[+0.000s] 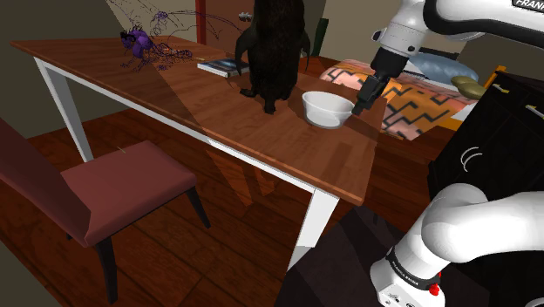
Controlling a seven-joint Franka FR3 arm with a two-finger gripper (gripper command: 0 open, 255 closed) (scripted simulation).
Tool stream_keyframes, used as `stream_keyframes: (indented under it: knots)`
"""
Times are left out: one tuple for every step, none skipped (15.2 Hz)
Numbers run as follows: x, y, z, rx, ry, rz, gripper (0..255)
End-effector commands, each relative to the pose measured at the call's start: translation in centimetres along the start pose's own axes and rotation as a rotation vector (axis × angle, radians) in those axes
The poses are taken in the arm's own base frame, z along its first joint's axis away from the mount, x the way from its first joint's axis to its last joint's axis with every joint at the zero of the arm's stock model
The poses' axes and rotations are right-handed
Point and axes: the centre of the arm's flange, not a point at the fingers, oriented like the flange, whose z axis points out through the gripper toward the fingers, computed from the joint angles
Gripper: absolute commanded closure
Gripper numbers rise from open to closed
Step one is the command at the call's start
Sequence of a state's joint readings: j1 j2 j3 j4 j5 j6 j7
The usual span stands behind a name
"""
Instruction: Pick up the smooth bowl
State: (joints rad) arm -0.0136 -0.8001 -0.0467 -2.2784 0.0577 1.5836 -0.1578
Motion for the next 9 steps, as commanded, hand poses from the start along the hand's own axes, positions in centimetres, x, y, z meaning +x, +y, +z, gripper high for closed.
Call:
stream_keyframes:
  knots:
    - [0.0,0.0,0.0,0.0,0.0,0.0,0]
    - [1.2,0.4,0.4,-0.019,-0.006,-0.027,0]
    - [2.3,0.7,0.8,-0.037,-0.013,-0.053,0]
    - [3.5,1.1,1.1,-0.056,-0.019,-0.08,0]
    - [4.7,1.4,1.5,-0.075,-0.025,-0.107,0]
    - [5.9,1.6,1.9,-0.094,-0.032,-0.133,0]
    - [7.1,1.9,2.3,-0.112,-0.038,-0.16,0]
    - [8.3,2.1,2.7,-0.131,-0.044,-0.187,0]
    - [9.5,2.3,3.1,-0.15,-0.051,-0.213,0]
